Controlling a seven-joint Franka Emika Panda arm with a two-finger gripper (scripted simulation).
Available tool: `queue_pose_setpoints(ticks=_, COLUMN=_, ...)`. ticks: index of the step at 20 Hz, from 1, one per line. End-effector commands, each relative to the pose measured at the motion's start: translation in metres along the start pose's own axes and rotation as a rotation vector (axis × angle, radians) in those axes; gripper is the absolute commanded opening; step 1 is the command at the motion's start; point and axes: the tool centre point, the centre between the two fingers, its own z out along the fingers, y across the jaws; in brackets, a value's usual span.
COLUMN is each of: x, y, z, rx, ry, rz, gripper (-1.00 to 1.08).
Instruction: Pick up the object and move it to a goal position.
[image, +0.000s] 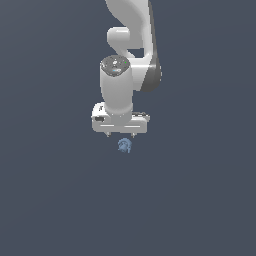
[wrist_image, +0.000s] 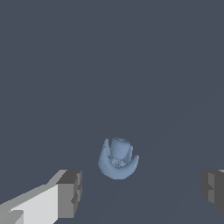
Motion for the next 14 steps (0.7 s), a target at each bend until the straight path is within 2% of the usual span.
queue_pose_setpoints(ticks=1, x=0.0000, y=0.0000, z=0.0000, rx=0.000, ry=0.000, rz=0.000, gripper=1.00)
queue_pose_setpoints(ticks=14, x=-0.0015, y=-0.0032, z=-0.0038, rx=-0.001, ry=-0.011, rz=-0.055, gripper=1.00)
